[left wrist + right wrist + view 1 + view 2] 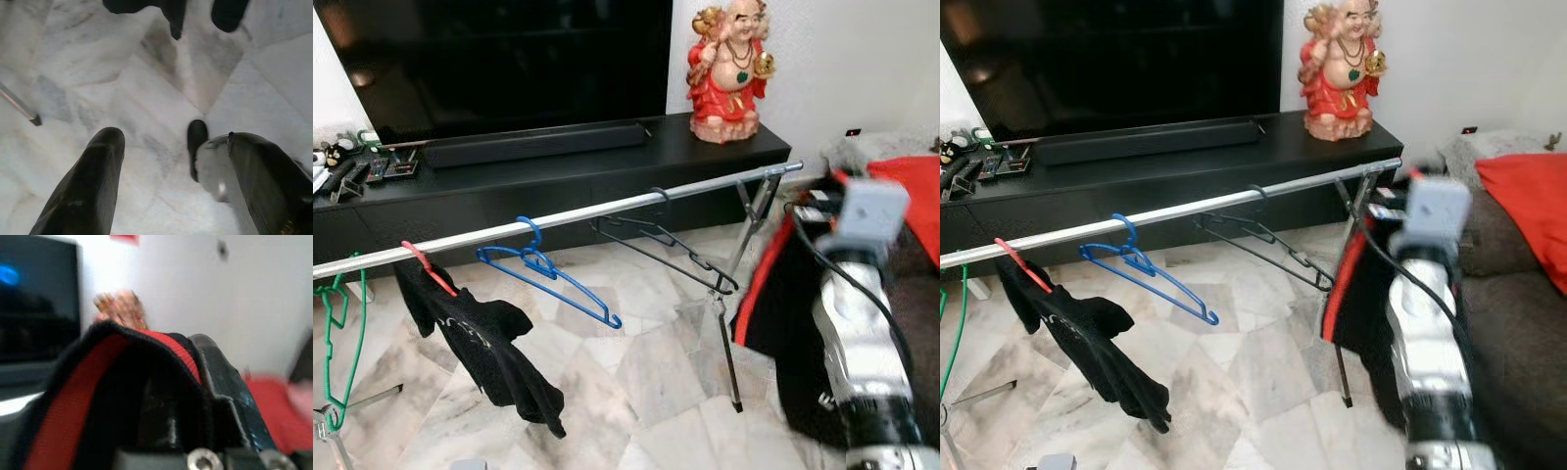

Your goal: Hang hanger

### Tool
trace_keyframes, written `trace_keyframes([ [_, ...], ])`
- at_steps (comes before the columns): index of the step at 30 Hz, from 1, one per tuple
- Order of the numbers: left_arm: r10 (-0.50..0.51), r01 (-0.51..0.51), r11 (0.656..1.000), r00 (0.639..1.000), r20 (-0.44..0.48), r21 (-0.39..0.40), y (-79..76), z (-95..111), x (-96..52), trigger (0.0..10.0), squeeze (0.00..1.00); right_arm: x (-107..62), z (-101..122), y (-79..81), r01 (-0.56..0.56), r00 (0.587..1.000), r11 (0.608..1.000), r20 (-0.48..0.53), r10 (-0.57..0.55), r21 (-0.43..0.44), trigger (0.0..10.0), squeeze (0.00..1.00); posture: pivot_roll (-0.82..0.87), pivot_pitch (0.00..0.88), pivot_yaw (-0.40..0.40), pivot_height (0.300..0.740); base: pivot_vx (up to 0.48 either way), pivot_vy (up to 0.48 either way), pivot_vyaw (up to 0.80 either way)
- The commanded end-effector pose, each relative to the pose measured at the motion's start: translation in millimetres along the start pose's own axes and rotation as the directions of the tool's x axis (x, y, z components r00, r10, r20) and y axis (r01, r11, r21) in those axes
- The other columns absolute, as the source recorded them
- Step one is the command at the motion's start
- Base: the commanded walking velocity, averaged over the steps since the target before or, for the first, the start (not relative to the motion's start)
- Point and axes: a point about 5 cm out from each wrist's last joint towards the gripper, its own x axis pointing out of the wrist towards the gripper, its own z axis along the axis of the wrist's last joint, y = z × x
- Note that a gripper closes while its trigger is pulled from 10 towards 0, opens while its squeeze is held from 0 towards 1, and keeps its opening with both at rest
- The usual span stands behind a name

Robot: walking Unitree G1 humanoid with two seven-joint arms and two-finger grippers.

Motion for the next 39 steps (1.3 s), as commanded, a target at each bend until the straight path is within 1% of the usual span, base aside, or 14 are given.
trace_keyframes([
  [1, 0.008, -0.008, 1.0, 1.0, -0.014, 0.004, 4.7, -3, -1.3, 10.0, 0.0, -3.9, -5, 2.9, -0.002, 1.0, 0.998, -0.031, 0.004, 0.07, 10.0, 0.0, -0.07, 0.031, 0.023, 0.74, 0.0, 0.0, 0.0],
  [9, 0.005, -0.005, 1.0, 1.0, -0.02, 0.008, 4.3, -5, -1.7, 10.0, 0.0, -23.4, -35, 1.2, 0.048, 0.986, 0.992, -0.164, -0.028, 0.117, 10.0, 0.0, -0.07, 0.016, 0.021, 0.74, 0.0, 0.0, 0.0],
  [17, 0.009, -0.009, 1.0, 1.0, -0.024, 0.009, 6.4, -7, -2.8, 10.0, 0.0, -41.8, -60, 7.2, 0.034, 0.968, 0.994, -0.252, -0.006, 0.106, 10.0, 0.0, -0.06, 0.0, 0.019, 0.74, 0.0, 0.0, 0.8],
  [22, 0.01, -0.009, 1.0, 1.0, -0.025, 0.011, 7.0, -8, -3.1, 10.0, 0.0, -52.8, -76, 3.3, 0.068, 0.949, 0.993, -0.312, -0.034, 0.1, 10.0, 0.0, -0.06, 0.0, 0.018, 0.74, 0.0, 0.0, 0.8],
  [25, 0.004, -0.003, 1.0, 1.0, -0.016, 0.02, 6.3, -7, -2.9, 10.0, 0.0, -69.2, -101, -2.2, 0.125, 0.901, 0.988, -0.427, -0.075, 0.092, 10.0, 0.0, -0.06, 0.0, 0.018, 0.74, 0.0, 0.0, 0.0],
  [28, -0.007, 0.007, 1.0, 1.0, 0.023, 0.03, 5.1, -1, -2.3, 10.0, 0.0, -103.7, -140, -19.5, 0.309, 0.769, 0.946, -0.612, -0.186, 0.101, 10.0, 0.0, -0.04, 0.008, 0.018, 0.74, 0.0, 0.0, 0.0],
  [30, -0.001, 0.001, 1.0, 0.999, 0.043, 0.02, 5.7, 1, -2.1, 10.0, 0.0, -111.5, -147, -23.6, 0.334, 0.739, 0.938, -0.641, -0.205, 0.086, 10.0, 0.0, -0.04, 0.014, 0.018, 0.74, 0.0, 0.0, 0.0],
  [31, 0.01, -0.009, 1.0, 0.997, 0.078, -0.011, 6.9, 6, -1.8, 10.0, 0.0, -122.6, -156, -27.6, 0.363, 0.703, 0.928, -0.678, -0.215, 0.082, 10.0, 0.0, -0.04, 0.018, 0.018, 0.74, 0.0, 0.0, 0.0],
  [32, 0.01, -0.009, 1.0, 0.997, 0.078, -0.011, 6.9, 6, -1.8, 10.0, 0.0, -122.6, -156, -27.6, 0.363, 0.703, 0.928, -0.678, -0.215, 0.082, 10.0, 0.0, -0.04, 0.018, 0.018, 0.74, 0.0, 0.0, 0.0],
  [33, 0.022, -0.019, 0.999, 0.993, 0.118, -0.033, 8.3, 13, -1.3, 10.0, 0.0, -131.1, -163, -28.5, 0.37, 0.676, 0.925, -0.708, -0.202, 0.09, 10.0, 0.0, -0.04, 0.024, 0.019, 0.74, 0.0, 0.0, 0.0],
  [35, 0.022, -0.013, 0.998, 0.982, 0.186, -0.054, 8.0, 25, -0.4, 10.0, 0.0, -138.3, -169, -26.7, 0.35, 0.66, 0.93, -0.733, -0.164, 0.107, 10.0, 0.0, -0.04, 0.033, 0.016, 0.74, 0.0, 0.0, 0.0],
  [37, 0.011, 0.002, 0.999, 0.968, 0.251, -0.048, 6.0, 38, 0.4, 10.0, 0.0, -144.3, -175, -23.1, 0.328, 0.642, 0.933, -0.759, -0.107, 0.146, 10.0, 0.0, -0.03, 0.035, 0.016, 0.74, 0.0, 0.0, 0.0],
  [38, 0.011, 0.002, 0.999, 0.968, 0.251, -0.048, 6.0, 38, 0.4, 10.0, 0.0, -144.3, -175, -23.1, 0.328, 0.642, 0.933, -0.759, -0.107, 0.146, 10.0, 0.0, -0.03, 0.035, 0.016, 0.74, 0.0, 0.0, 0.0],
  [39, 0.004, 0.009, 0.999, 0.952, 0.306, -0.042, 4.3, 49, 0.5, 10.0, 0.0, -148.6, -180, -19.6, 0.308, 0.627, 0.936, -0.776, -0.065, 0.171, 10.0, 0.0, -0.03, 0.038, 0.017, 0.74, 0.0, 0.0, 0.0],
])
